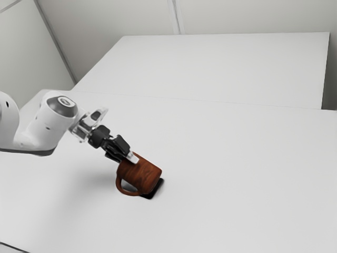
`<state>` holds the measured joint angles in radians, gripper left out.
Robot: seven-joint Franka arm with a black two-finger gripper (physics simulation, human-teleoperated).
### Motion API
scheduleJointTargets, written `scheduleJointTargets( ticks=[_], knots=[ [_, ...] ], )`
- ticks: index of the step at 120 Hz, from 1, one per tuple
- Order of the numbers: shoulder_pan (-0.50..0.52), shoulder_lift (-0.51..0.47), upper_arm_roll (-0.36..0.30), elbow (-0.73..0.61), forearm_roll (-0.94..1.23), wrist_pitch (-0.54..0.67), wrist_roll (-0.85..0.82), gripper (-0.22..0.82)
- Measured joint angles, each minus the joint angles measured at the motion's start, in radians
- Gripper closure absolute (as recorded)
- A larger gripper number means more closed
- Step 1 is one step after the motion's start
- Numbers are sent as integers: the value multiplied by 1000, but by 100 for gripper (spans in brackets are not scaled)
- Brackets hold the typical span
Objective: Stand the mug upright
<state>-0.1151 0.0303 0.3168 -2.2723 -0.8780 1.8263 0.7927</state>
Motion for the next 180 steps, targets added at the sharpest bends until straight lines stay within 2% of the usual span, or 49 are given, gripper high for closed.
scheduleJointTargets(
  ticks=[26,71,88,116,131,153,180],
  knots=[
    [-13,-19,-2,11,13,4,-31,73],
    [-12,-27,-14,66,59,11,-78,78],
    [-3,-71,-40,104,211,64,-94,79],
    [-81,-124,-87,98,546,204,-117,79],
    [-87,-124,-106,93,680,268,-127,79],
    [-89,-109,-108,91,775,340,-140,79],
    [-85,-83,-108,91,799,373,-154,79]
  ],
)
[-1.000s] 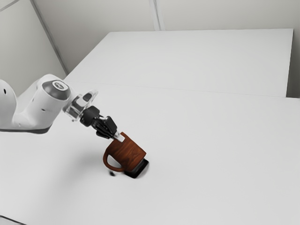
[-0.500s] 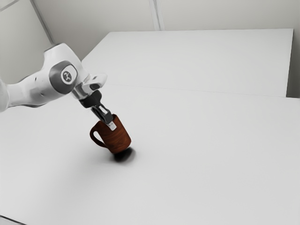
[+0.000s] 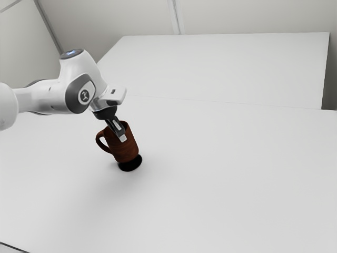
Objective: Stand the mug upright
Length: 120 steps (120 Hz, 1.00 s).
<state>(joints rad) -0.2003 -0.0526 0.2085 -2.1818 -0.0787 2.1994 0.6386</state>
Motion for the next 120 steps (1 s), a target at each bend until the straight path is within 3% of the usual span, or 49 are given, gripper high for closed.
scheduleJointTargets(
  ticks=[77,86,105,120],
  knots=[
    [5,65,-1,4,0,6,-46,78],
    [5,66,-1,5,-2,4,-48,71],
    [1,62,-3,9,-6,-1,-50,39],
    [-5,46,-4,56,-12,-28,-52,23]
  ],
)
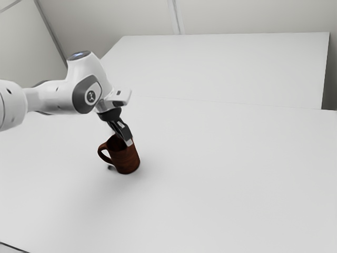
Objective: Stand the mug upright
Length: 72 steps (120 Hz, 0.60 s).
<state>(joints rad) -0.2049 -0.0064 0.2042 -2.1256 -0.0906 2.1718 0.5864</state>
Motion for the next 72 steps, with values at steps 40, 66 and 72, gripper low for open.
scheduleJointTargets(
  ticks=[40,66,72],
  knots=[
    [191,93,-151,408,-3,-227,-34,6],
    [221,180,-150,675,40,-464,-82,3],
    [150,190,-74,705,49,-505,-95,3]
  ],
)
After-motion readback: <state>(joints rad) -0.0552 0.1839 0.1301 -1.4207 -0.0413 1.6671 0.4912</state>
